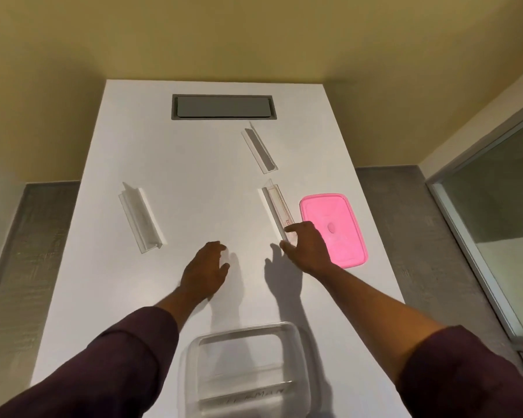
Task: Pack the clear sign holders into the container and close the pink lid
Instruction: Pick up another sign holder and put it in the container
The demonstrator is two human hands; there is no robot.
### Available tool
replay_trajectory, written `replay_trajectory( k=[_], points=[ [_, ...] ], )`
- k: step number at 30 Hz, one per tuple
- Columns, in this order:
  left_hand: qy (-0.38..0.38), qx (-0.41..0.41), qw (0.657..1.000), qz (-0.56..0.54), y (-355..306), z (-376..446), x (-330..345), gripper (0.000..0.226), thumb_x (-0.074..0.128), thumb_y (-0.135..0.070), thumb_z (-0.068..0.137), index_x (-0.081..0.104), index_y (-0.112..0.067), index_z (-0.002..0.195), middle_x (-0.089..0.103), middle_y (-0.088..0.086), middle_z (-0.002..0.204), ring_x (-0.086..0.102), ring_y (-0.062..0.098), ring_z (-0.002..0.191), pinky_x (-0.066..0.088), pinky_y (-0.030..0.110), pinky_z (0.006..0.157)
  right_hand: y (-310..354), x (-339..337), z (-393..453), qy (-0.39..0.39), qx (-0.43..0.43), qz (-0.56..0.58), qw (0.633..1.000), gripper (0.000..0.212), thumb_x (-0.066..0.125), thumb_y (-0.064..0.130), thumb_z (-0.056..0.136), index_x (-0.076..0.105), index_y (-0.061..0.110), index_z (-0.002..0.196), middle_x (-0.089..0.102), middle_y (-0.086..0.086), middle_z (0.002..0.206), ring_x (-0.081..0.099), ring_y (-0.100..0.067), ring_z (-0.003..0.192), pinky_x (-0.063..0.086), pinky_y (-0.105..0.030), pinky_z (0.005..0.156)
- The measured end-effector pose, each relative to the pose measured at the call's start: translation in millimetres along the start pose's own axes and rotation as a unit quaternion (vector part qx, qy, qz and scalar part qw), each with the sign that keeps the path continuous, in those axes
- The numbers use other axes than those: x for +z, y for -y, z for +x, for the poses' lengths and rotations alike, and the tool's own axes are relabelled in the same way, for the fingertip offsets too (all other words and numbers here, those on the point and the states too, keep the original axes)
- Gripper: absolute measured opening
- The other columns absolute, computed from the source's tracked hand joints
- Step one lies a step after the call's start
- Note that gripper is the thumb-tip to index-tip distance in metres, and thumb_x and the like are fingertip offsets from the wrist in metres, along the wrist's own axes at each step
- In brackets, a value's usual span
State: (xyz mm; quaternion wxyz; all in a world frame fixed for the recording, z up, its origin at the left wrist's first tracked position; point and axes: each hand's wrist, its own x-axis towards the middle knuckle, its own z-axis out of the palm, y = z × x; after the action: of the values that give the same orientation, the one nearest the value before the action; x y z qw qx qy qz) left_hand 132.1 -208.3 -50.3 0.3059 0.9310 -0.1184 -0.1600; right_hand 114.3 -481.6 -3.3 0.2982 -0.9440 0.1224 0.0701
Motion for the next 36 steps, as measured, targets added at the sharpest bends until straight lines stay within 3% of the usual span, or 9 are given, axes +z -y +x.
replay_trajectory(
  k=[3, 5, 9, 16, 24, 27, 29, 32, 36],
  points=[
    [0.038, -0.011, 0.995, 0.093, 27.2, 12.7, 18.0, 0.068, 0.06, -0.028, 0.096, 0.03, -0.006, 0.153, 0.017, 0.012, 0.166, 0.011, 0.03, 0.155, 0.016, 0.042, 0.126, -8.0, 4.8, 25.7, -0.014, -0.011, -0.031, 0.999, 0.055, 0.071, 0.032, 0.089, 0.054, 0.014, 0.138, 0.047, -0.011, 0.139, 0.047, -0.031, 0.128, 0.048, -0.039, 0.094],
    [0.051, -0.018, 0.992, 0.114, 39.3, 18.6, 29.1, 0.073, 0.058, -0.032, 0.097, 0.024, -0.008, 0.156, 0.006, 0.01, 0.168, 0.003, 0.03, 0.156, 0.012, 0.045, 0.126, -13.0, 9.8, 43.2, -0.01, -0.012, -0.053, 0.998, 0.062, 0.069, 0.032, 0.091, 0.046, 0.012, 0.144, 0.042, -0.013, 0.142, 0.045, -0.034, 0.129, 0.048, -0.041, 0.096],
    [0.029, 0.002, 0.991, 0.131, 47.4, 19.7, 45.5, 0.073, 0.056, -0.036, 0.097, 0.022, -0.01, 0.157, 0.004, 0.009, 0.168, 0.005, 0.031, 0.155, 0.015, 0.051, 0.125, -21.2, 20.0, 70.8, 0.004, 0.004, -0.032, 0.999, 0.069, 0.071, 0.026, 0.089, 0.039, 0.009, 0.149, 0.049, -0.014, 0.139, 0.052, -0.03, 0.123, 0.046, -0.04, 0.097],
    [0.015, 0.019, 0.982, 0.186, 67.9, 15.4, 60.7, 0.071, 0.026, -0.051, 0.101, 0.002, -0.02, 0.16, -0.007, 0.003, 0.169, -0.002, 0.026, 0.156, 0.015, 0.046, 0.124, -22.9, 41.2, 92.0, -0.059, 0.114, 0.051, 0.99, 0.048, 0.063, 0.018, 0.094, 0.048, 0.016, 0.139, 0.066, 0.006, 0.09, 0.068, -0.021, 0.094, 0.051, -0.035, 0.086],
    [0.005, 0.009, 0.982, 0.187, 66.4, 14.1, 65.9, 0.07, 0.024, -0.049, 0.101, 0.001, -0.02, 0.16, -0.006, 0.003, 0.169, -0.004, 0.025, 0.156, 0.012, 0.046, 0.124, -18.6, 36.8, 88.1, -0.11, 0.128, 0.057, 0.984, 0.031, 0.057, 0.009, 0.093, 0.065, 0.017, 0.123, 0.066, 0.009, 0.085, 0.068, -0.018, 0.087, 0.047, -0.03, 0.077],
    [0.018, 0.009, 0.981, 0.192, 64.2, 14.0, 60.8, 0.07, 0.023, -0.05, 0.102, -0.002, -0.02, 0.159, -0.008, 0.003, 0.169, -0.006, 0.025, 0.156, 0.01, 0.045, 0.125, -11.2, 25.4, 89.0, -0.12, 0.165, 0.094, 0.974, 0.034, 0.047, 0.003, 0.096, 0.065, 0.013, 0.123, 0.072, -0.001, 0.103, 0.068, -0.022, 0.096, 0.055, -0.039, 0.085],
    [0.036, 0.009, 0.982, 0.184, 62.2, 14.1, 55.6, 0.071, 0.025, -0.051, 0.102, -0.002, -0.02, 0.159, -0.01, 0.003, 0.169, -0.008, 0.025, 0.156, 0.009, 0.045, 0.126, -6.4, 17.4, 85.9, -0.096, 0.192, 0.141, 0.966, 0.037, 0.042, 0.003, 0.096, 0.065, 0.012, 0.123, 0.072, -0.008, 0.115, 0.067, -0.02, 0.096, 0.056, -0.042, 0.087],
    [0.07, 0.011, 0.985, 0.159, 59.7, 15.5, 44.5, 0.074, 0.034, -0.05, 0.102, -0.001, -0.019, 0.159, -0.014, 0.003, 0.168, -0.01, 0.026, 0.155, 0.007, 0.045, 0.126, 1.1, 5.8, 73.5, -0.005, 0.244, 0.242, 0.939, 0.031, 0.043, 0.008, 0.097, 0.067, 0.009, 0.117, 0.067, -0.004, 0.088, 0.058, -0.007, 0.061, 0.046, -0.025, 0.055],
    [0.122, 0.015, 0.982, 0.145, 51.1, 19.1, 17.8, 0.08, 0.047, -0.043, 0.1, 0.001, -0.016, 0.159, -0.011, 0.004, 0.168, -0.005, 0.024, 0.156, 0.009, 0.04, 0.127, 11.6, -12.7, 41.4, 0.157, 0.238, 0.283, 0.916, 0.05, 0.057, 0.066, 0.089, 0.059, 0.02, 0.109, 0.063, -0.002, 0.075, 0.055, -0.013, 0.058, 0.04, -0.027, 0.053]
  ],
)
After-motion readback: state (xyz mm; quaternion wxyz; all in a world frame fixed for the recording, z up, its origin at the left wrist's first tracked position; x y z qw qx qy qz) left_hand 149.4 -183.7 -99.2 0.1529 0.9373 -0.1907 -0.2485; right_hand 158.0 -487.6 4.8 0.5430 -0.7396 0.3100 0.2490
